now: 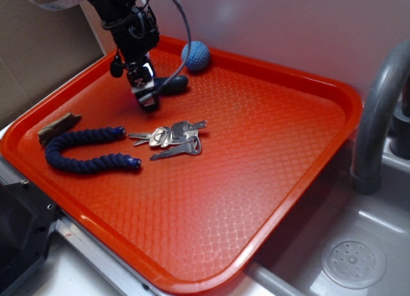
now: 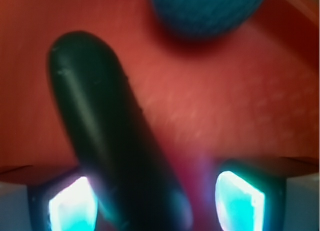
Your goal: Grab the plastic pickle.
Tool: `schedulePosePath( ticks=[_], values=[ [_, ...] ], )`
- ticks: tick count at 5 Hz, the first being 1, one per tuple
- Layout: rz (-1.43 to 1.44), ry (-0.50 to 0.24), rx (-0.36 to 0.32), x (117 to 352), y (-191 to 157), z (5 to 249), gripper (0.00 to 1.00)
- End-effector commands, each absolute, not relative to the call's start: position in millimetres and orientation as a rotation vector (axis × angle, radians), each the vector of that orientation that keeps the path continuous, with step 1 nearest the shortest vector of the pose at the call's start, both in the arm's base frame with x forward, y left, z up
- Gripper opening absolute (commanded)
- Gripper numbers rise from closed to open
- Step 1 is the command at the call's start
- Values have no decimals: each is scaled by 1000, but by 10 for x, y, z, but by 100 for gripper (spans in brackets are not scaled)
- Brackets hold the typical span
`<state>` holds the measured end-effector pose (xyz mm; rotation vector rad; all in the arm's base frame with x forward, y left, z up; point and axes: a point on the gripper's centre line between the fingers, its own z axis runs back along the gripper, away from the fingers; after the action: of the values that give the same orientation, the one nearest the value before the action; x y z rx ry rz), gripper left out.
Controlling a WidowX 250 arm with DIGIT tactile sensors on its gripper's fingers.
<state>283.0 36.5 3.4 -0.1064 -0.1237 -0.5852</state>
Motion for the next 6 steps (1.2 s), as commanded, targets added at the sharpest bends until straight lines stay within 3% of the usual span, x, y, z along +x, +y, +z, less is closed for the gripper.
schedulePosePath(
  ticks=[1, 2, 5, 6],
  values=[
    [-580, -58, -147, 2618, 218, -137, 64],
    [-610, -47, -154, 2563, 192, -122, 0],
    [-619, -19, -160, 2523, 202, -108, 0],
    [-497, -27, -143, 2365, 309, 152, 0]
  ],
)
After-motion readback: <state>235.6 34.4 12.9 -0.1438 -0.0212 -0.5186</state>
